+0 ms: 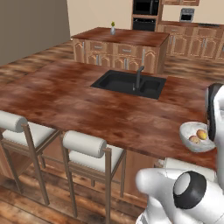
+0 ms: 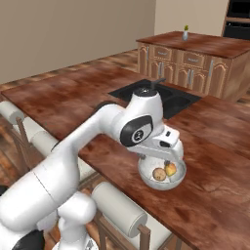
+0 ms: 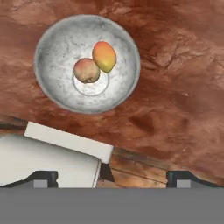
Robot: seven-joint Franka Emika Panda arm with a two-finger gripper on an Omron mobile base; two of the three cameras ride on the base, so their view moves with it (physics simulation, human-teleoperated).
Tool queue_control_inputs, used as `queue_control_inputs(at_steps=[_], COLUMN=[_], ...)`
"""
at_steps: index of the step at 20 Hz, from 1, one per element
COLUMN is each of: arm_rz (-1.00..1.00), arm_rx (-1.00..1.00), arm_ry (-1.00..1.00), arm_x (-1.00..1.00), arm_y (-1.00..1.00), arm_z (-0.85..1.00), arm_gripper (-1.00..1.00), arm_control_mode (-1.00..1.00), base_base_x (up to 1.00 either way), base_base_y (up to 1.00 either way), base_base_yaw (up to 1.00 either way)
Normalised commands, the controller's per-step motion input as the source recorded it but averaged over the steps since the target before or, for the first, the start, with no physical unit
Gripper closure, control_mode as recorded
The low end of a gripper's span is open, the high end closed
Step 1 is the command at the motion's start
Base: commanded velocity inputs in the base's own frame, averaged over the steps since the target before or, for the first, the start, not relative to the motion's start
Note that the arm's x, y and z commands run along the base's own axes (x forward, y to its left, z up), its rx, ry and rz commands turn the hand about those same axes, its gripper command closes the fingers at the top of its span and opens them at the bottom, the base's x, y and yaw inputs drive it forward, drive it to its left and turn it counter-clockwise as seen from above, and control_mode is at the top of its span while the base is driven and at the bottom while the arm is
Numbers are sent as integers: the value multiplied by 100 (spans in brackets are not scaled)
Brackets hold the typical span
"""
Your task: Retrieve the peach and mango from the fridge and place them into the bowl on the dining table.
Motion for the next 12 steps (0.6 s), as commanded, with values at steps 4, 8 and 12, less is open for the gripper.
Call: queue_control_inputs(at_steps=[4,8,12], arm_rz=[2,0,0], arm_rx=[-26,-25,-16], arm_ry=[-25,-28,-16], arm_x=[-99,-97,-73], arm_y=[98,89,57], arm_z=[24,31,69], arm_gripper=[-100,-100,-100], arm_control_mode=[-100,-100,-100], base_base_x=[0,0,0], base_base_y=[0,0,0], base_base_yaw=[0,0,0])
